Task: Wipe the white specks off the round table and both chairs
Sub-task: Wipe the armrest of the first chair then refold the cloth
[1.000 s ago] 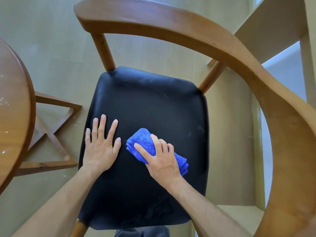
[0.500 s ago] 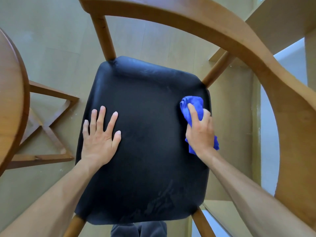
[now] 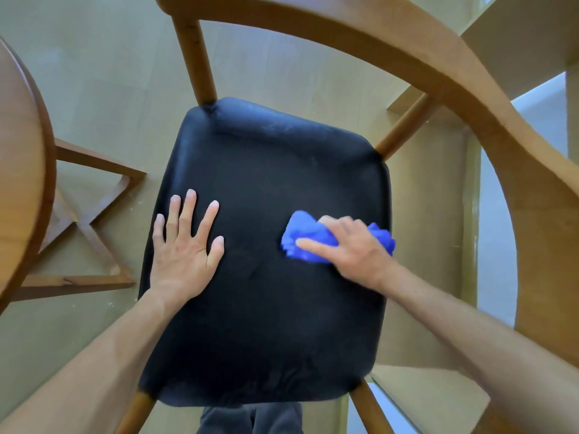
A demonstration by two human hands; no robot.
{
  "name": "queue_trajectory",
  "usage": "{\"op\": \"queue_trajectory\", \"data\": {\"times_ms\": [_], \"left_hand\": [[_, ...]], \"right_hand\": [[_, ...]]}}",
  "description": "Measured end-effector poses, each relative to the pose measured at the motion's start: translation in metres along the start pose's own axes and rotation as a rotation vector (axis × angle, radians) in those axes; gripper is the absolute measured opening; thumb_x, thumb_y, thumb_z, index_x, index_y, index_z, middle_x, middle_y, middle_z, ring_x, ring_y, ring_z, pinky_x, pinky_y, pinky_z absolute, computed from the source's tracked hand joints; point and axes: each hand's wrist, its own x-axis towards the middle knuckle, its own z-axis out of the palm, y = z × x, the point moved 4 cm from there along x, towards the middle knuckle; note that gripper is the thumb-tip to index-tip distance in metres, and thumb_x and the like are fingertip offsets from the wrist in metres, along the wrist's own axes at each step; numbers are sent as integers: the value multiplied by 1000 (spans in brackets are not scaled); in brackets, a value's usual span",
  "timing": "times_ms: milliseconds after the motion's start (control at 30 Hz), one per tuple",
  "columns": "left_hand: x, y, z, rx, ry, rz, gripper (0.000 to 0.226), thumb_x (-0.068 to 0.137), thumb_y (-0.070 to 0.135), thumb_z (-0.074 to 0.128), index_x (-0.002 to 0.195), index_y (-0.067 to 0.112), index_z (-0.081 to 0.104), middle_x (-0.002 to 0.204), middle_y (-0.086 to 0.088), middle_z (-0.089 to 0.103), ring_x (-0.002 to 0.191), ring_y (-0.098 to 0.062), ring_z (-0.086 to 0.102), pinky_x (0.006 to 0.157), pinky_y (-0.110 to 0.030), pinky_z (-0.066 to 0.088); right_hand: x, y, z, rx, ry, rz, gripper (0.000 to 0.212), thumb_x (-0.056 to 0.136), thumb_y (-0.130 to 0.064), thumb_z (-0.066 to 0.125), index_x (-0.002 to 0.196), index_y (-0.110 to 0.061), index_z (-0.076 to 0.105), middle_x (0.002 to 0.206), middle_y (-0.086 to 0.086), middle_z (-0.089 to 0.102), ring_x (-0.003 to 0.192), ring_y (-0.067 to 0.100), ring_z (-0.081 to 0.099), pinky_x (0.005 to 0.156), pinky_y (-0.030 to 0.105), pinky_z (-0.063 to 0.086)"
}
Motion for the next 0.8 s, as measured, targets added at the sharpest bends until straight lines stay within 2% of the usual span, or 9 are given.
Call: {"op": "queue_trajectory", "data": {"times_ms": [100,167,267,400,467,533,600,667,800], "left_hand": [[-1,2,0,-3,13,1,64,91,50,21,152,31,12,161,-5,0,148,-26,-4,117,-51,6],[-2,2,0,-2,16,-1,64,91,49,21,152,31,13,161,-5,-1,148,-26,-4,117,-50,5],[-2,3,-3,-19,-4,-3,65,90,49,21,152,32,12,162,-5,-2,148,-25,-7,117,-50,2],[0,3,-11,-50,-80,-7,61,96,48,23,152,33,8,161,-4,-8,147,-24,-12,118,-48,-2],[0,1,-16,-52,-144,3,61,99,47,28,152,35,2,160,-1,-16,146,-22,-17,118,-45,-5],[0,-1,-23,-45,-167,39,64,98,48,33,152,35,1,160,-1,-17,147,-23,-17,118,-44,-3],[-1,-2,-28,-34,-175,78,67,97,49,36,152,33,3,160,-4,-15,147,-25,-14,118,-46,1],[-4,-3,-28,-15,-180,85,68,96,50,37,153,32,5,160,-6,-13,147,-27,-12,118,-49,6],[-16,5,-27,1,-162,55,66,97,48,35,153,31,5,160,-8,-12,147,-29,-11,117,-52,10]], "right_hand": [[6,86,0,67,2,709,62,84,0,51,138,-29,45,122,25,49,93,45,53,72,42,47],[14,70,4,-6,55,871,61,79,0,48,136,-20,51,115,26,52,84,43,54,68,43,49],[11,-26,13,34,51,552,59,76,-2,52,131,-24,50,111,25,56,67,34,51,58,39,48],[-37,-185,4,312,-194,-177,47,86,-8,49,125,-35,56,107,15,56,65,23,41,57,33,37],[-60,-225,2,290,-397,-582,46,92,-13,43,125,-43,55,107,7,54,71,22,39,63,33,36],[-61,-218,5,227,-466,-758,47,93,-16,45,129,-45,51,115,5,49,78,23,41,68,32,36],[-48,-181,3,232,-394,-707,44,95,-14,44,128,-41,53,119,9,52,80,25,45,68,36,37],[-37,-121,-1,183,-257,-551,44,95,-8,43,125,-36,56,115,13,57,78,29,51,66,39,41],[-35,-3,-10,46,-169,94,69,74,2,65,129,-36,46,119,16,50,78,34,55,64,40,48]]}}
